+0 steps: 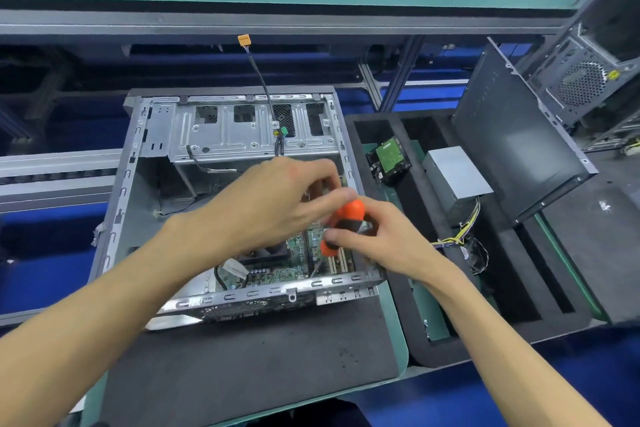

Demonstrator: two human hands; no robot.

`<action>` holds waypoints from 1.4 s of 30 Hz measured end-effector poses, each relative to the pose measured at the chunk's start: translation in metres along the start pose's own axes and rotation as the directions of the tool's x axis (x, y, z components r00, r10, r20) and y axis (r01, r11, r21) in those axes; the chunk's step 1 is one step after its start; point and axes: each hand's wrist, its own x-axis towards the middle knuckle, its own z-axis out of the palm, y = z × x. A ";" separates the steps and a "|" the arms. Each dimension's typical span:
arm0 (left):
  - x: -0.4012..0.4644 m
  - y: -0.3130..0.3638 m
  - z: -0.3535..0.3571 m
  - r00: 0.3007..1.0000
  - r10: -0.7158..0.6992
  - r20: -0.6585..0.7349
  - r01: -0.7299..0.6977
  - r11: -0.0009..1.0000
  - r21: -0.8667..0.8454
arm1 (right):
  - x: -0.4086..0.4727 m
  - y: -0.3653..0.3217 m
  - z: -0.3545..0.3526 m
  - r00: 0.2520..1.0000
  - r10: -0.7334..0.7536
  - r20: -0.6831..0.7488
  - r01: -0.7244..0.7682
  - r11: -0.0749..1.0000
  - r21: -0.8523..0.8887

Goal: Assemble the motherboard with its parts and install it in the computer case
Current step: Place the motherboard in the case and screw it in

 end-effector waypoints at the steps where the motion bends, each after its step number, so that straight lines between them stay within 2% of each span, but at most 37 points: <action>1: 0.000 0.001 0.001 0.997 0.006 -0.073 -0.013 0.996 -0.088 | -0.002 -0.003 -0.001 0.996 -0.006 -0.088 0.011 0.998 0.055; 3: 0.001 0.008 0.006 0.985 0.014 -0.172 -0.052 0.976 -0.213 | -0.005 -0.008 -0.007 0.955 0.057 -0.291 0.010 0.975 0.224; 5: 0.005 0.016 0.013 0.979 -0.006 -0.202 -0.061 0.945 -0.321 | -0.009 -0.013 -0.017 0.875 0.159 -0.458 0.050 0.910 0.411; 8: 0.013 0.030 0.026 0.989 -0.017 -0.148 -0.052 0.892 -0.450 | -0.022 -0.020 -0.039 0.819 0.214 -0.533 0.248 0.705 0.664; 10: 0.018 0.041 0.037 0.995 -0.010 -0.101 -0.042 0.863 -0.503 | -0.034 -0.021 -0.055 0.796 0.208 -0.568 0.352 0.604 0.715; 13: 0.027 0.064 0.060 1.000 0.006 -0.025 -0.019 0.832 -0.554 | -0.055 -0.011 -0.076 0.739 0.245 -0.627 0.397 0.594 0.700; 16: 0.038 0.082 0.091 0.994 0.008 0.109 0.055 0.824 -0.564 | -0.069 0.010 -0.088 0.680 0.336 -0.652 0.385 0.593 0.707; 19: 0.050 0.092 0.132 0.961 -0.003 0.277 0.147 0.852 -0.502 | -0.083 0.037 -0.093 0.625 0.404 -0.668 0.385 0.585 0.714; 22: 0.063 0.092 0.177 0.925 -0.035 0.378 0.168 0.930 -0.326 | -0.096 0.066 -0.098 0.589 0.444 -0.675 0.360 0.603 0.711; 25: 0.079 0.080 0.219 0.900 -0.135 0.415 0.204 0.971 -0.126 | -0.106 0.097 -0.101 0.576 0.498 -0.648 0.302 0.607 0.735; 29: 0.097 0.061 0.261 0.878 -0.247 0.411 0.248 0.967 0.053 | -0.116 0.138 -0.104 0.597 0.605 -0.527 0.240 0.493 0.837; 33: 0.111 0.047 0.289 0.878 -0.264 0.398 0.181 0.955 0.234 | -0.119 0.170 -0.103 0.622 0.658 -0.425 0.194 0.396 0.897; 38: 0.127 0.050 0.316 0.847 -0.247 0.471 0.064 0.927 0.370 | -0.119 0.193 -0.105 0.639 0.655 -0.404 0.151 0.408 0.900; 42: 0.130 0.051 0.344 0.785 -0.244 0.570 -0.081 0.871 0.485 | -0.120 0.206 -0.107 0.646 0.659 -0.386 0.119 0.412 0.903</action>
